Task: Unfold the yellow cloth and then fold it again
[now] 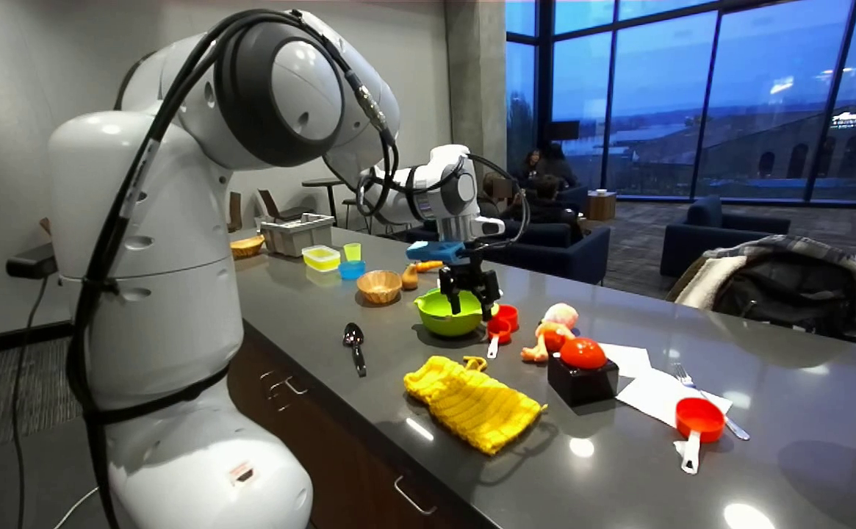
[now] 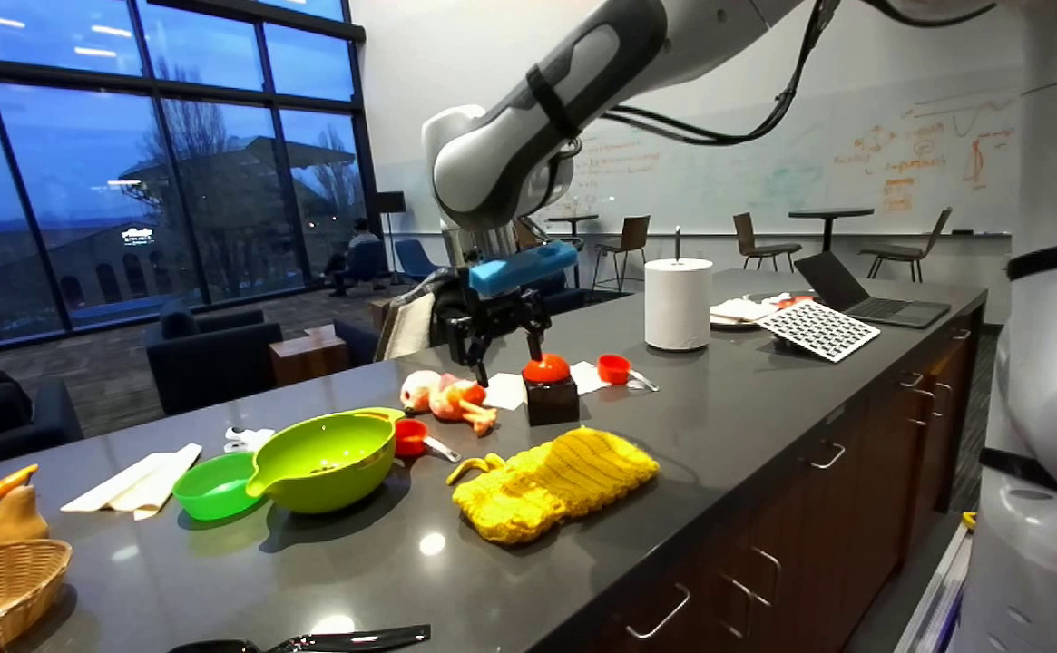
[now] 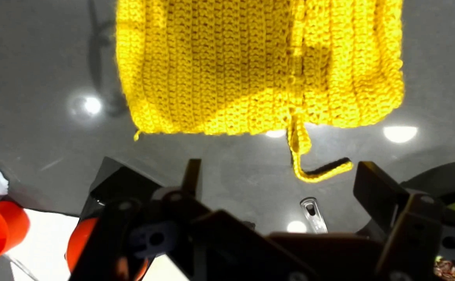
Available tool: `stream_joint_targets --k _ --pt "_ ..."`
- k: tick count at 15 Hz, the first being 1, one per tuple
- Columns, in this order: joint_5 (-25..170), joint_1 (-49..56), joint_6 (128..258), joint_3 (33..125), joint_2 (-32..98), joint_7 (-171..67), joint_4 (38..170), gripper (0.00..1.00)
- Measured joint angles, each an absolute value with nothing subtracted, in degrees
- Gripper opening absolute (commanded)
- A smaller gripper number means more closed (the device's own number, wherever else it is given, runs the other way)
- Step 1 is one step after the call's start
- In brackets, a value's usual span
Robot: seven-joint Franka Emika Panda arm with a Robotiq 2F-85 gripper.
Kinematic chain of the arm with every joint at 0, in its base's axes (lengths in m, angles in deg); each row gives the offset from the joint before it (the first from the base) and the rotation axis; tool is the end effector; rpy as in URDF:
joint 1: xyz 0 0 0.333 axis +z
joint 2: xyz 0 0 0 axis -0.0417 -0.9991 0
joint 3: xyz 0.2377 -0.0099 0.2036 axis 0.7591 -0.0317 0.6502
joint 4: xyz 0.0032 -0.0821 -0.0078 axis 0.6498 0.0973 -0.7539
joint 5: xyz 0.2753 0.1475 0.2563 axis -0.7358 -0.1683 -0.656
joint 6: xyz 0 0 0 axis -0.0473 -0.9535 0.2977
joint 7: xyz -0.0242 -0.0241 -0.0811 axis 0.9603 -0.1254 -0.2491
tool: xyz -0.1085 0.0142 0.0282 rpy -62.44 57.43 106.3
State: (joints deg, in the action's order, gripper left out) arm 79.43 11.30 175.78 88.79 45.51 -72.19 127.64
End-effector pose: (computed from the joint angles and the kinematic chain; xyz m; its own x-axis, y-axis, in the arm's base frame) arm 0.5541 0.1357 0.3971 0.9959 -0.0904 0.0107 -0.0910 -0.9846 0.1496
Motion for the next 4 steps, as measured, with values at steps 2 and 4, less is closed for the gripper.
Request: stream_joint_targets --k 2,4 --pt "80.14 11.59 175.26 89.35 46.1 -73.17 127.02 1.0" --pt "80.37 11.65 175.08 89.7 46.62 -73.45 126.78 1.0"
